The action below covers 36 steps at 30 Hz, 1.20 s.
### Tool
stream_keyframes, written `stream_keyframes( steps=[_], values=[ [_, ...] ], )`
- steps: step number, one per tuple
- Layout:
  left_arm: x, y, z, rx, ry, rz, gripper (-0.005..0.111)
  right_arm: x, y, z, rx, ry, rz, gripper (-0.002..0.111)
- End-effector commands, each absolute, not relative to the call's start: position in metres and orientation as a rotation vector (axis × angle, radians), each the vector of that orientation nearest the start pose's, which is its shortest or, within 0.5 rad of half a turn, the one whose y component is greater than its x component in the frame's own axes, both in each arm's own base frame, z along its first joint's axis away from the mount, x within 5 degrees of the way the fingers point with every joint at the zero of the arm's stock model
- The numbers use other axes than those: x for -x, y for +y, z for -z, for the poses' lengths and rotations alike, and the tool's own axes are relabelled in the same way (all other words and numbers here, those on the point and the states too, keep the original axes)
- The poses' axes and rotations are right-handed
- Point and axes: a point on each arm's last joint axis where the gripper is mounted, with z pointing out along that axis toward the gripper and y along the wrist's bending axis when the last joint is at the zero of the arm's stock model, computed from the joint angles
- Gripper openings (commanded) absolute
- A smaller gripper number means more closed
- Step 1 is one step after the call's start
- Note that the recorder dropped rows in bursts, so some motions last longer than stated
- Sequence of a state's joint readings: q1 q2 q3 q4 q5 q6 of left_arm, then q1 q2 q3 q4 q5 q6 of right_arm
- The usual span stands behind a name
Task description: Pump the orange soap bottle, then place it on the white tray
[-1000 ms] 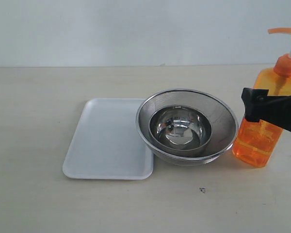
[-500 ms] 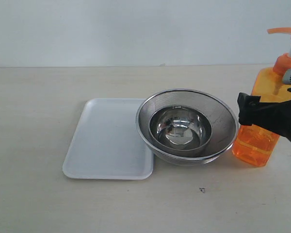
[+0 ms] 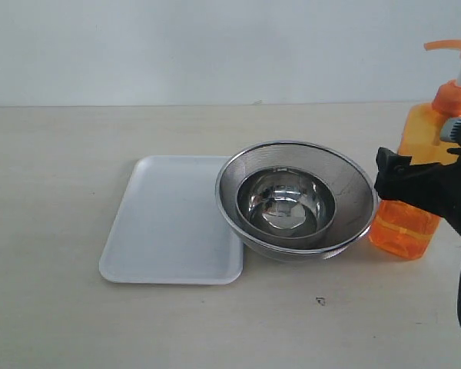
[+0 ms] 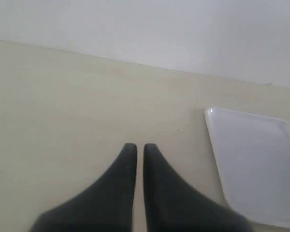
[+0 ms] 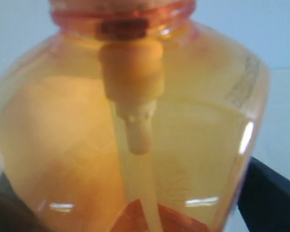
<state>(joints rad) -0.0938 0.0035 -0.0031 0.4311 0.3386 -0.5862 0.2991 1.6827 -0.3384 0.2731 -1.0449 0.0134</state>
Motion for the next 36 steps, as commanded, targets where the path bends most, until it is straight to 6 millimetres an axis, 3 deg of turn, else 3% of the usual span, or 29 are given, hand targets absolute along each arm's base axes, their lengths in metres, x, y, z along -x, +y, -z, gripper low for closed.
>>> stream_keyframes(
  steps=[1, 3, 10, 16, 23, 29, 36],
  values=[
    [-0.054, 0.008, -0.186, 0.17, 1.781, 0.061, 0.005, -0.25, 0.055, -0.148, -0.046, 1.775, -0.116, 0.028],
    [-0.054, 0.008, -0.186, 0.17, 1.781, 0.061, 0.005, -0.25, 0.055, -0.148, -0.053, 1.775, -0.117, 0.0],
    [-0.054, 0.008, -0.186, 0.17, 1.781, 0.061, 0.005, -0.25, 0.054, -0.152, -0.061, 1.73, -0.115, 0.003],
    [-0.054, 0.008, -0.186, 0.17, 1.781, 0.061, 0.005, -0.249, 0.053, -0.15, 0.105, 1.776, 0.036, 0.0],
    [-0.054, 0.008, -0.186, 0.17, 1.781, 0.061, 0.005, -0.232, 0.049, -0.173, 0.216, 1.716, 0.117, 0.0],
    [-0.054, 0.008, -0.186, 0.17, 1.781, 0.061, 0.005, -0.22, 0.066, -0.189, 0.418, 1.65, 0.222, 0.0],
    [-0.054, 0.008, -0.186, 0.17, 1.781, 0.061, 0.005, -0.214, 0.079, -0.188, 0.553, 1.63, 0.33, 0.0]
  ],
)
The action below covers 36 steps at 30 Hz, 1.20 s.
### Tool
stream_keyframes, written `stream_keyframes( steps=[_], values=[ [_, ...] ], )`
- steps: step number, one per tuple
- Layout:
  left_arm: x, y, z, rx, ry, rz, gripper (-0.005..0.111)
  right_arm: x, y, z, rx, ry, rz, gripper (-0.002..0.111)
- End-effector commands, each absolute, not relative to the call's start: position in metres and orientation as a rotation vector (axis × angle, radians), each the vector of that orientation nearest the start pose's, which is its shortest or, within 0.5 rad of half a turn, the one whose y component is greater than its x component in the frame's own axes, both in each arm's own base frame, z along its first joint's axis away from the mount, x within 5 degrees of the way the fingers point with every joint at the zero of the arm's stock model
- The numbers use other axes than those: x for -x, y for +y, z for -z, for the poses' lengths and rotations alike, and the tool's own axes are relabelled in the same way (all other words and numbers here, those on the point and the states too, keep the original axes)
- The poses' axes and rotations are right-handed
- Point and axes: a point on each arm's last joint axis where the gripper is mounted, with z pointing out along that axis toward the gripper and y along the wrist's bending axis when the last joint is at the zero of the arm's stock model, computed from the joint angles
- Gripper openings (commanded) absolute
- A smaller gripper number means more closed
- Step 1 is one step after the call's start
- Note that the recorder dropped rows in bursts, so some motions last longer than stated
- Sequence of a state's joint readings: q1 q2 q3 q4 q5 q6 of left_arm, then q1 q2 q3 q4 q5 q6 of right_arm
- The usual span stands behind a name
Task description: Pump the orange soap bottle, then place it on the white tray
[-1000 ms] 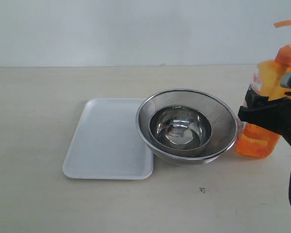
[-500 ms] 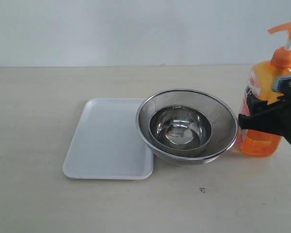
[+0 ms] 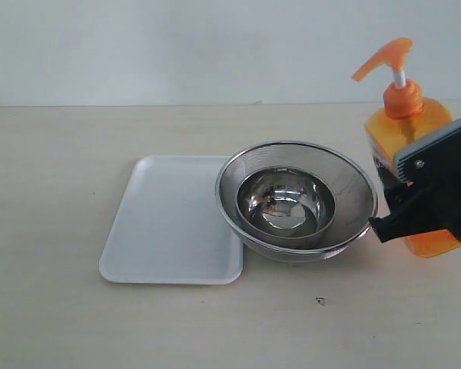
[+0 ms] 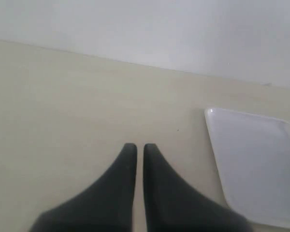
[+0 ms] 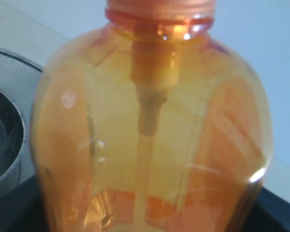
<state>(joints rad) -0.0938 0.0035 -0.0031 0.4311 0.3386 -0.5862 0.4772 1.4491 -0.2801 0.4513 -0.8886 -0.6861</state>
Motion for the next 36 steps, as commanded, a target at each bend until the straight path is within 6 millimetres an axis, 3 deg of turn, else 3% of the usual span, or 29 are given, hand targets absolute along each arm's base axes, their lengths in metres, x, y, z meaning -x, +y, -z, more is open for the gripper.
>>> stream_keyframes(
  steps=[1, 12, 20, 36],
  values=[
    [-0.054, 0.008, -0.186, 0.17, 1.781, 0.061, 0.005, -0.214, 0.077, -0.188, 0.544, 1.638, 0.354, 0.0],
    [-0.054, 0.008, -0.186, 0.17, 1.781, 0.061, 0.005, -0.215, 0.077, -0.186, 0.555, 1.643, 0.364, 0.0],
    [-0.054, 0.008, -0.186, 0.17, 1.781, 0.061, 0.005, -0.223, 0.081, -0.165, 0.562, 1.649, 0.384, 0.0],
    [-0.054, 0.009, -0.186, 0.144, 1.777, 0.024, 0.005, -0.223, 0.084, -0.167, 0.599, 1.601, 0.382, 0.0]
  ],
)
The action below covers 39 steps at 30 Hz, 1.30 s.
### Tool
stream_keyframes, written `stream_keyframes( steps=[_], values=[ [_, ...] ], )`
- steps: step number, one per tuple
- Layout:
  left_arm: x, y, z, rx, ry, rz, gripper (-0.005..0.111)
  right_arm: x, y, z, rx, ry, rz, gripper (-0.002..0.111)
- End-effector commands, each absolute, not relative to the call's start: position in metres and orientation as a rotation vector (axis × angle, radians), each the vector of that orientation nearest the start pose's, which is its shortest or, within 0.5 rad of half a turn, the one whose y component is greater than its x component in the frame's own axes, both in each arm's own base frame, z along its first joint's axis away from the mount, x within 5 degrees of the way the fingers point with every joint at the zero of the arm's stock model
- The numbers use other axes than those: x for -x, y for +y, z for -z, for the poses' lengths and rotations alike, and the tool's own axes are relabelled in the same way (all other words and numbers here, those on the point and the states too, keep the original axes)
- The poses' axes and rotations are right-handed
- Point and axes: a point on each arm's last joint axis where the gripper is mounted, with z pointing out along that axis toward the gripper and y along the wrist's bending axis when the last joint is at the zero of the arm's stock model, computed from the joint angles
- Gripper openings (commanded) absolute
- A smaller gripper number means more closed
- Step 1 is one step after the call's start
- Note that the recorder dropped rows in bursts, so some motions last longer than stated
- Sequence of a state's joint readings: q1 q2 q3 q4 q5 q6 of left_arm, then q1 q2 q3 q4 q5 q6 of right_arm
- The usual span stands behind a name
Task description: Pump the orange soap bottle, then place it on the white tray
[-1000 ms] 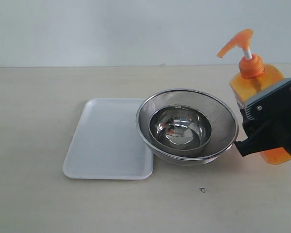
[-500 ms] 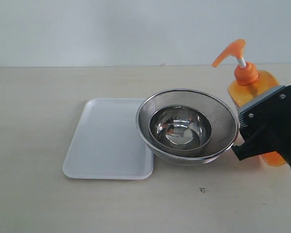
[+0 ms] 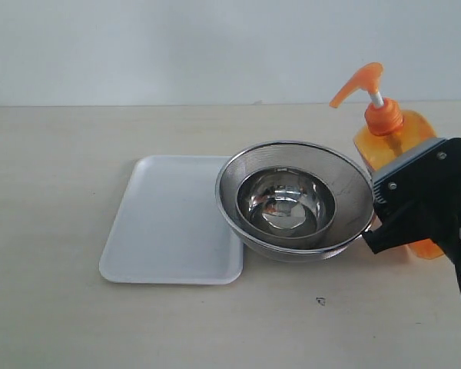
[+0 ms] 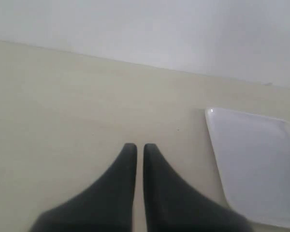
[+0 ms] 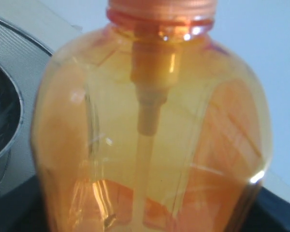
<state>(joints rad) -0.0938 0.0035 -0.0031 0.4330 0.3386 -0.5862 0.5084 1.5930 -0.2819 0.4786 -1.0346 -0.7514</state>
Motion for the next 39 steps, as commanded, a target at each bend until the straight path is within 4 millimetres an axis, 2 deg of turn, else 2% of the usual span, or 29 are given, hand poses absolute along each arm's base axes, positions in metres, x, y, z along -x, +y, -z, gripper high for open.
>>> stream_keyframes(
  steps=[1, 12, 14, 16, 20, 24, 27, 29, 30, 31, 33, 36, 39],
  values=[
    [-0.054, 0.01, -0.187, 0.117, 1.772, -0.015, 0.005, -0.223, 0.084, -0.167, 0.601, 1.6, 0.381, 0.0],
    [-0.055, 0.013, -0.189, 0.048, 1.757, -0.117, 0.005, -0.223, 0.085, -0.167, 0.626, 1.585, 0.391, 0.0],
    [-0.055, 0.013, -0.192, -0.009, 1.724, -0.167, 0.005, -0.223, 0.085, -0.168, 0.623, 1.583, 0.39, 0.0],
    [-0.056, 0.007, -0.199, -0.072, 1.642, -0.14, 0.005, -0.223, 0.085, -0.168, 0.622, 1.581, 0.391, 0.0],
    [-0.055, -0.01, -0.219, -0.205, 1.4, 0.01, 0.005, -0.223, 0.085, -0.168, 0.615, 1.584, 0.384, 0.0],
    [-0.042, -0.031, -0.242, -0.195, 1.144, 0.441, 0.005, -0.223, 0.085, -0.168, 0.604, 1.587, 0.374, 0.0],
    [-0.043, -0.034, -0.239, -0.112, 1.214, 0.627, 0.005, -0.223, 0.085, -0.167, 0.608, 1.589, 0.372, 0.0],
    [-0.05, -0.036, -0.234, -0.074, 1.31, 0.678, 0.005, -0.223, 0.085, -0.167, 0.608, 1.589, 0.372, 0.0],
    [-0.056, -0.042, -0.23, -0.131, 1.374, 0.715, 0.005, -0.223, 0.085, -0.167, 0.608, 1.589, 0.372, 0.0],
    [-0.059, -0.047, -0.234, -0.187, 1.384, 0.749, 0.005, -0.223, 0.085, -0.167, 0.608, 1.589, 0.372, 0.0],
    [-0.071, -0.063, -0.253, -0.329, 1.409, 0.909, 0.005, -0.223, 0.085, -0.167, 0.609, 1.591, 0.371, 0.0],
    [-0.118, -0.08, -0.273, -0.414, 1.562, 1.103, 0.005, -0.223, 0.085, -0.167, 0.61, 1.593, 0.37, 0.0],
    [-0.146, -0.091, -0.28, -0.498, 1.561, 1.285, 0.005, -0.223, 0.085, -0.167, 0.61, 1.593, 0.37, 0.0]
  ],
)
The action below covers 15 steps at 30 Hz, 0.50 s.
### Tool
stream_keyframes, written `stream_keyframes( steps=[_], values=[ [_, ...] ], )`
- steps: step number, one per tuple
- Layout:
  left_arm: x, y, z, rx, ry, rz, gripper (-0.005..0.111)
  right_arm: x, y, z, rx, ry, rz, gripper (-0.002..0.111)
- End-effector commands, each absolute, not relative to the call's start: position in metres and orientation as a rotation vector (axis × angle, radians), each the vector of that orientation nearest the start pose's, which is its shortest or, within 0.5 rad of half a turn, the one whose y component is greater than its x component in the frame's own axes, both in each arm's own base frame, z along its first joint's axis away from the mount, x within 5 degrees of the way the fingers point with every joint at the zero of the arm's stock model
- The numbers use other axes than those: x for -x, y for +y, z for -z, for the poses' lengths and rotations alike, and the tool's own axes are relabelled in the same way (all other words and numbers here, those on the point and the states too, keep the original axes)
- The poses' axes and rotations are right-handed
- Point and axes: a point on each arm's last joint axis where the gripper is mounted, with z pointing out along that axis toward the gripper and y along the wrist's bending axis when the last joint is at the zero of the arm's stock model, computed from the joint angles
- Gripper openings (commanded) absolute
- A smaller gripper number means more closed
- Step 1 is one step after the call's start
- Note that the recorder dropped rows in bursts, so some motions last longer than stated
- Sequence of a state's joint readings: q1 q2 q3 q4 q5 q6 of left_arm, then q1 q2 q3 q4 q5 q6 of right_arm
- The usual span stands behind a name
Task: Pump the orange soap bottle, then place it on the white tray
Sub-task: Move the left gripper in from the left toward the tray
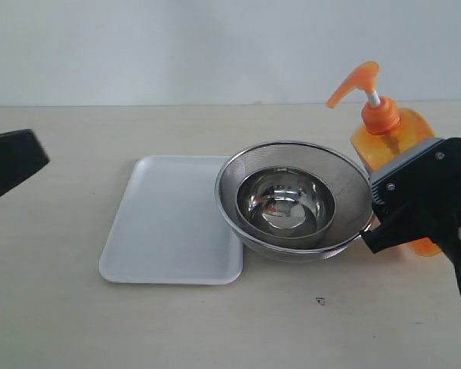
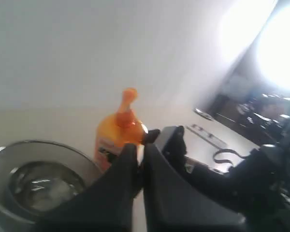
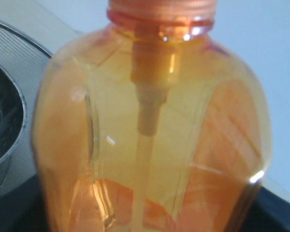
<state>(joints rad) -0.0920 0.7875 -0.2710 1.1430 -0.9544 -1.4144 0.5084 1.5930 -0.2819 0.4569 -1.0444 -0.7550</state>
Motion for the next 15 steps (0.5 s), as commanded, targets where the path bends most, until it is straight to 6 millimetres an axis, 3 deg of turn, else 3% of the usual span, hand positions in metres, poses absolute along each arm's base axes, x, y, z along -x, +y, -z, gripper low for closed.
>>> stream_keyframes(
  steps=[1, 4, 7, 11, 15],
  values=[
    [-0.157, -0.094, -0.282, -0.522, 1.548, 1.348, 0.005, -0.223, 0.085, -0.167, 0.61, 1.593, 0.37, 0.0],
    [-0.198, -0.103, -0.28, -0.492, 1.618, 1.408, 0.005, -0.223, 0.085, -0.167, 0.61, 1.593, 0.37, 0.0],
    [-0.227, -0.123, -0.277, -0.559, 1.647, 1.462, 0.005, -0.223, 0.086, -0.166, 0.605, 1.6, 0.359, 0.0],
    [-0.25, -0.169, -0.281, -0.71, 1.62, 1.548, 0.005, -0.223, 0.085, -0.166, 0.599, 1.602, 0.354, 0.0],
    [-0.273, -0.214, -0.279, -0.834, 1.731, 1.439, 0.005, -0.223, 0.085, -0.166, 0.597, 1.603, 0.353, 0.0]
  ],
)
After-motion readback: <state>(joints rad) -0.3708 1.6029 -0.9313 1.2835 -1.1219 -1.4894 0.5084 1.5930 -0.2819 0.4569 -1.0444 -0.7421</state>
